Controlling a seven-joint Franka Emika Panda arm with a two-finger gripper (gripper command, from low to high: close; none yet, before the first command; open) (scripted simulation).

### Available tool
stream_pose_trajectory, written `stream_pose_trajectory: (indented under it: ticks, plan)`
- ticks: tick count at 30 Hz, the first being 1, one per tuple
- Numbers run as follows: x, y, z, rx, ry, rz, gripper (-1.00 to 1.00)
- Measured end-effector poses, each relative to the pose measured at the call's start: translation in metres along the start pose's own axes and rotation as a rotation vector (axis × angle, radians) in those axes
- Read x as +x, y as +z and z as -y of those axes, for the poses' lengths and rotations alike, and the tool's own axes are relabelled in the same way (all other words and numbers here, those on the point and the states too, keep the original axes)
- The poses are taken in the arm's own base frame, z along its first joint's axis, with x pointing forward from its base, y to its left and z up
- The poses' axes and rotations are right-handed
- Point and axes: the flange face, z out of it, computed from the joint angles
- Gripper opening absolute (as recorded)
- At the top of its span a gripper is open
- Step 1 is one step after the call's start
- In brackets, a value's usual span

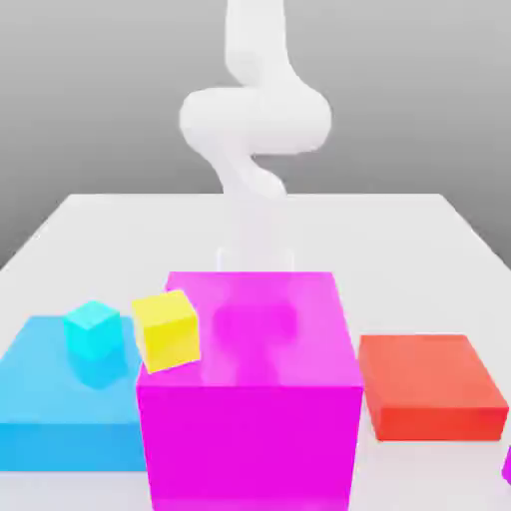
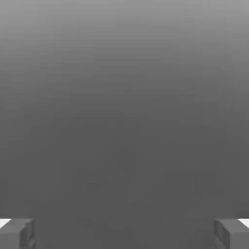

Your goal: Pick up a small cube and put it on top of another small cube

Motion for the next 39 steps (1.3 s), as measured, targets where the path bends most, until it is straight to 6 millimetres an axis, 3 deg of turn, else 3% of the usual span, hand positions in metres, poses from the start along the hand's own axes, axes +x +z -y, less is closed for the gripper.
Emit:
stream_pose_trajectory:
  ticks: [5,11,16,21,30,35,38,39]
  plan:
    - [0.033,0.075,-0.012,-0.127,0.067,0.027,0.00]
    - [0.068,0.165,-0.048,-0.265,0.152,0.068,0.00]
    - [0.092,0.238,-0.095,-0.369,0.230,0.111,0.00]
    - [0.110,0.308,-0.162,-0.468,0.325,0.157,0.00]
    - [0.103,0.422,-0.292,-0.608,0.484,0.268,0.00]
    - [0.082,0.476,-0.373,-0.669,0.582,0.330,0.00]
    - [0.060,0.512,-0.403,-0.677,0.596,0.339,0.00]
    - [0.054,0.522,-0.410,-0.677,0.597,0.340,-1.00]
